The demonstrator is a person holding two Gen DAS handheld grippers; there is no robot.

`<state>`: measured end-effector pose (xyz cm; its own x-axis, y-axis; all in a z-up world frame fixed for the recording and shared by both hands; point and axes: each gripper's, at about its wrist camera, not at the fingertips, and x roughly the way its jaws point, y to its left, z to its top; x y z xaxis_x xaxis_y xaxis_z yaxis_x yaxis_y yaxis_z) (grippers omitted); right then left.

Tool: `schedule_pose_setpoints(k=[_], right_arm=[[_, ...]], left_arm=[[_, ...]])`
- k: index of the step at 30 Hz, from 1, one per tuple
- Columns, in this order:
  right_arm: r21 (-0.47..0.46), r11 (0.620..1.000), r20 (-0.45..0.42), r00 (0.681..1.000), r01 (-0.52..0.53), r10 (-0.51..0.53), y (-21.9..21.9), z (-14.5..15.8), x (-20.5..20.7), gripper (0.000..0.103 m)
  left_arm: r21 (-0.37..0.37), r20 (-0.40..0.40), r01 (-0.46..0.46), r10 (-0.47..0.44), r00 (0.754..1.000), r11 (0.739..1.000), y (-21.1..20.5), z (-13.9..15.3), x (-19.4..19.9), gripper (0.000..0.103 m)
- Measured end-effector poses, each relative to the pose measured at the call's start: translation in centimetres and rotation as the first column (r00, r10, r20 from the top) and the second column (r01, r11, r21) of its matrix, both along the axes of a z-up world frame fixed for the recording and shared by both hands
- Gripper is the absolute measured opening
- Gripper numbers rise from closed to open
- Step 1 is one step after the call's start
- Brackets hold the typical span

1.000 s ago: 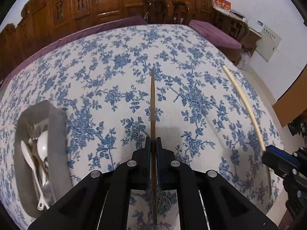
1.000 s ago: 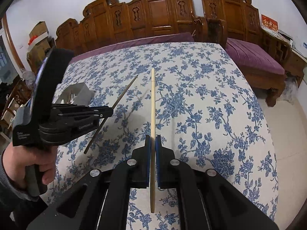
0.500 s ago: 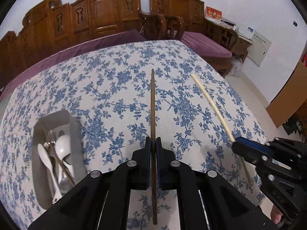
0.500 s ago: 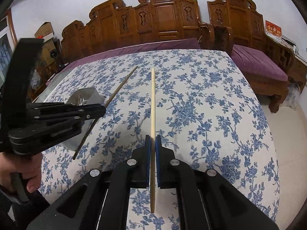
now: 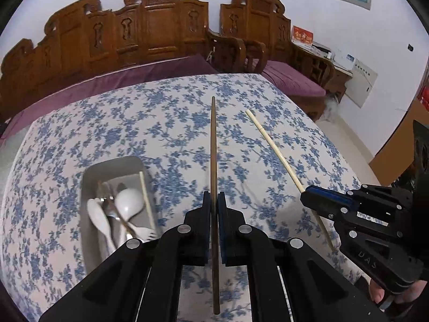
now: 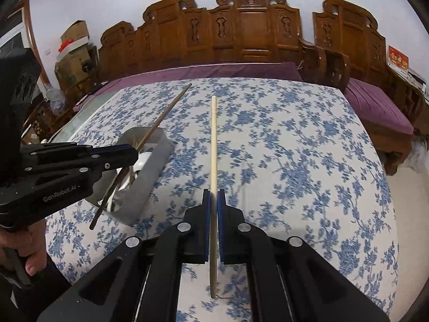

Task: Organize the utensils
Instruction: 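Carry both chopsticks over the grey tray with the left and right tools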

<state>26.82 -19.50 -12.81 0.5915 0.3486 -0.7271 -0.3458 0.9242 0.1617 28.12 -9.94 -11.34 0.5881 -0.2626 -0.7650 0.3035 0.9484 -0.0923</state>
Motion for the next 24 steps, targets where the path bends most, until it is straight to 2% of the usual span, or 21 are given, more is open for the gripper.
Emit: schedule_pose_setpoints(k=[10, 16, 24], right_arm=[[-0.034, 0.997, -0.007, 0.998, -0.065, 0.064, 5.4, -0.4, 1.2, 0.006], [-0.034, 0.996, -0.03, 0.996, -0.087, 0.086, 7.9, -1.7, 2.3, 0.006], [-0.045, 0.994, -0.062, 0.993, -0.104, 0.101, 10.1, -3.4, 3.6, 0.006]], left_arm=[[0.012, 0.034, -0.042, 0.042, 0.999, 0.999, 6.3, -0.5, 0.6, 0.004], [0.007, 0.027, -0.078, 0.078, 0.997, 0.997, 9.8, -2.2, 1.7, 0.004], [-0.038, 0.002, -0.119, 0.119, 0.993, 0.992, 12.8, -5.2, 2.3, 0.004]])
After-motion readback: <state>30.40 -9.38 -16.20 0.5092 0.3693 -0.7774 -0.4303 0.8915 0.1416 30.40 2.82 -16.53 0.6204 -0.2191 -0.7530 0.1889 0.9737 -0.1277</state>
